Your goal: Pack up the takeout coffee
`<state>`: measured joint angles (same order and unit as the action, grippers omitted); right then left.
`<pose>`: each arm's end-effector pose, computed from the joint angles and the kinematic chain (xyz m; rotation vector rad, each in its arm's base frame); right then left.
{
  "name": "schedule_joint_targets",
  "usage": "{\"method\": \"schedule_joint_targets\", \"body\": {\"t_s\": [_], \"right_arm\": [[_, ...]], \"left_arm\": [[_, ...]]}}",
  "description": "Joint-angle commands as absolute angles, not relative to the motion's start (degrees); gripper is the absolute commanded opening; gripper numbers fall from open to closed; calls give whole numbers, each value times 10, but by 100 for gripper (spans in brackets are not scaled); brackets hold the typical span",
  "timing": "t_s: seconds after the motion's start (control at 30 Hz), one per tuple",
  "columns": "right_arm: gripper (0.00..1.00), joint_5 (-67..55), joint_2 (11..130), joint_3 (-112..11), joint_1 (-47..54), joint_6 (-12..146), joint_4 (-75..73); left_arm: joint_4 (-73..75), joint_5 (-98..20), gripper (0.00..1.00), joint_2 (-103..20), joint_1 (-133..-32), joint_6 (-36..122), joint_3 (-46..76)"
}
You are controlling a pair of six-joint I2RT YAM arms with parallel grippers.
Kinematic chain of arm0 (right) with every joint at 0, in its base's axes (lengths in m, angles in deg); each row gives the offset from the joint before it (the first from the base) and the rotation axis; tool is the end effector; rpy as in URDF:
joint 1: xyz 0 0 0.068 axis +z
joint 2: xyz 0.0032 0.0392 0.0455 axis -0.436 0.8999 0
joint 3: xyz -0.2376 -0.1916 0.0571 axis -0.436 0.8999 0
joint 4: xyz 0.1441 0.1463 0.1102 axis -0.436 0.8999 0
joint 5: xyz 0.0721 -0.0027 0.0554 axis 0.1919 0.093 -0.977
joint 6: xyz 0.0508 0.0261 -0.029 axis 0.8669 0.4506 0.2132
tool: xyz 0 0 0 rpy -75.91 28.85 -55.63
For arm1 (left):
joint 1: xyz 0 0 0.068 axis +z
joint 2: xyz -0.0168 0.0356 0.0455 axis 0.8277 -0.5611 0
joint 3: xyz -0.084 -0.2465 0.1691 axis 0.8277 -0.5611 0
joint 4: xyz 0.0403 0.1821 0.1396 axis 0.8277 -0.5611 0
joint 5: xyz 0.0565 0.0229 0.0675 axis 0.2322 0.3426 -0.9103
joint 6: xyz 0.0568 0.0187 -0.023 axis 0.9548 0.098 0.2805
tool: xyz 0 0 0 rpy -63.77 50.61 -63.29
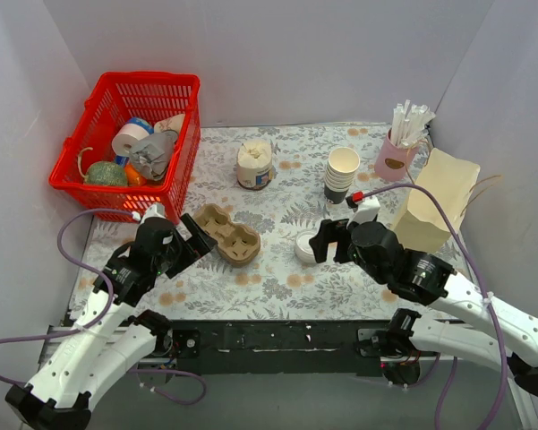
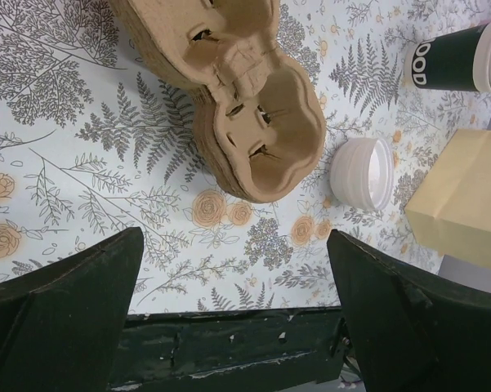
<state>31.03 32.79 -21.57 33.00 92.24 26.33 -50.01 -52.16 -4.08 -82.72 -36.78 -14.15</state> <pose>0.0820 0.0885 0.3430 -0.1343 1.9840 0.5262 0.0723 -0.0320 0.2929 -1.3901 2.1064 -0.8708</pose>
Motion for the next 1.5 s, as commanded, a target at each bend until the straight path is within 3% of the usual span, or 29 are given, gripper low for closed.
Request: {"method": "schedule_joint_targets", "body": {"t_s": [0.0,0.2,0.33,0.5,0.77,0.87,1.13,1.17,1.33,1.47], "right_arm": [[98,320,343,-240,331,886,232],[98,336,372,-275,329,827,206],[98,340,445,-374,302,821,264],[96,148,521,-436,112,800,276],[86,103,706,-584,-50,767,317],[75,95,767,-636,-78,769,343],[64,122,840,-691,-107,771,363],[57,115,841,-690,-111,771,362],[46,124,860,-698,-117,778,369],[27,122,862,-698,-121,782,368]], "left_arm": [[-497,-517,98,-32,-828,-369,-137],[-479,-504,98,-36,-828,-351,-143],[-479,-514,98,-47,-828,-335,-131],[-476,-527,98,-55,-828,-321,-123],[-478,-533,98,-47,-828,-311,-134],[-483,-540,98,-44,-828,-310,-130],[-483,-547,98,-45,-828,-311,-128],[-483,-548,98,-46,-828,-311,-129],[-476,-546,98,-56,-828,-315,-127],[-476,-545,98,-62,-828,-314,-122]]}}
